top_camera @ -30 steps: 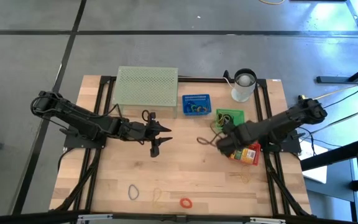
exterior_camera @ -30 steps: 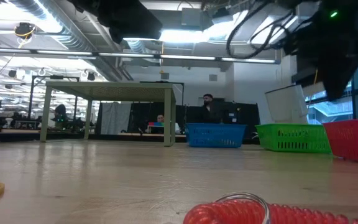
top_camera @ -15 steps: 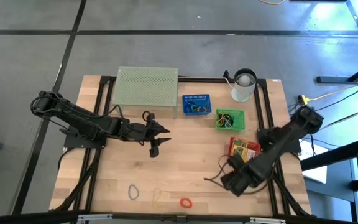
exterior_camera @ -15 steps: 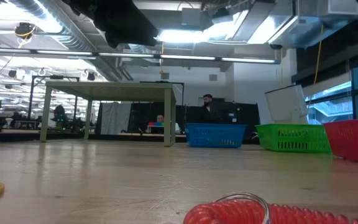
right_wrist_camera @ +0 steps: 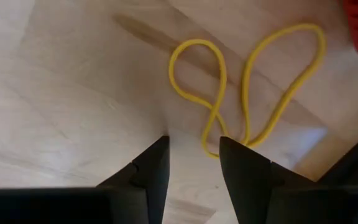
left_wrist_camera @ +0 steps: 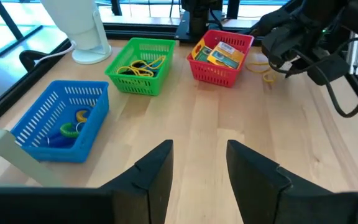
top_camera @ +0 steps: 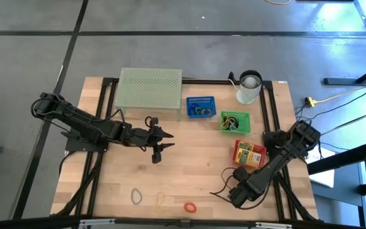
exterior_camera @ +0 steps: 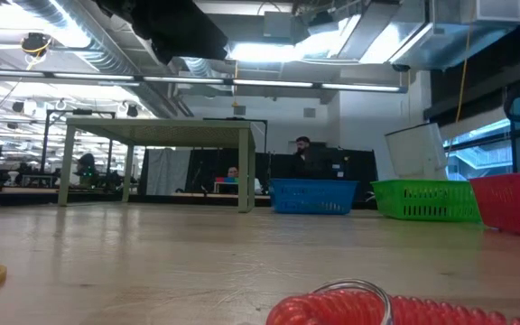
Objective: Pick & Place Office Desk Supplies
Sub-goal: Put the yellow rubber band into the green bin
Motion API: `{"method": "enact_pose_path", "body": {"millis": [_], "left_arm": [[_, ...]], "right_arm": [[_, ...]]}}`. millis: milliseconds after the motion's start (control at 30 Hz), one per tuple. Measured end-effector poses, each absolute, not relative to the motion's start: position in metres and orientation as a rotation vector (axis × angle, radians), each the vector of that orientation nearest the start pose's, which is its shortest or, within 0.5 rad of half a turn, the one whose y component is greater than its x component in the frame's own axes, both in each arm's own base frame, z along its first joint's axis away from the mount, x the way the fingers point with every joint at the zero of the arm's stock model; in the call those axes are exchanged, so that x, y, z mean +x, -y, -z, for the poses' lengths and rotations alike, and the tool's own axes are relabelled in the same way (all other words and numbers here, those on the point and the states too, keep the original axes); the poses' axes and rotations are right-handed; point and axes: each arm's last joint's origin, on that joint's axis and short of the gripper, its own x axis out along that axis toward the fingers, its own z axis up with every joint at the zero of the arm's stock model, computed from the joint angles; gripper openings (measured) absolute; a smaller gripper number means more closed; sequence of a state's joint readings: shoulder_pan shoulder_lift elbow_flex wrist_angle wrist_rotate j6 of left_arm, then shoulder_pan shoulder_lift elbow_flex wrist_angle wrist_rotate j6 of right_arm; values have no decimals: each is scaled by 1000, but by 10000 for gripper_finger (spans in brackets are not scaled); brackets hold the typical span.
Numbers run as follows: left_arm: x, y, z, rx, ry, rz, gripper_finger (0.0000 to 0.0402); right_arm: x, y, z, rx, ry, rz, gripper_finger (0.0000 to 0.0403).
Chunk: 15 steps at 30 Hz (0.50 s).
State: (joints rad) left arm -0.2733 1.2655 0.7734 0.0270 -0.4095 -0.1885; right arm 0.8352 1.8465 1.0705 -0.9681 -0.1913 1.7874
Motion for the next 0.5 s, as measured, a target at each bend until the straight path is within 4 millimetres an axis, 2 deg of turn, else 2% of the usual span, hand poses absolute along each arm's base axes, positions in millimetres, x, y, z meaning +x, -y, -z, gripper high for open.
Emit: {"method": "enact_pose_path", "body": {"millis": [233, 500], "left_arm": [[263, 62, -251, -33, -411, -173, 144], [265, 63, -257, -15, -352, -151, 143]], "right_arm": [[191, -219, -133, 545, -1693, 777, 142], [191, -218, -132, 518, -1699, 759, 122]]}}
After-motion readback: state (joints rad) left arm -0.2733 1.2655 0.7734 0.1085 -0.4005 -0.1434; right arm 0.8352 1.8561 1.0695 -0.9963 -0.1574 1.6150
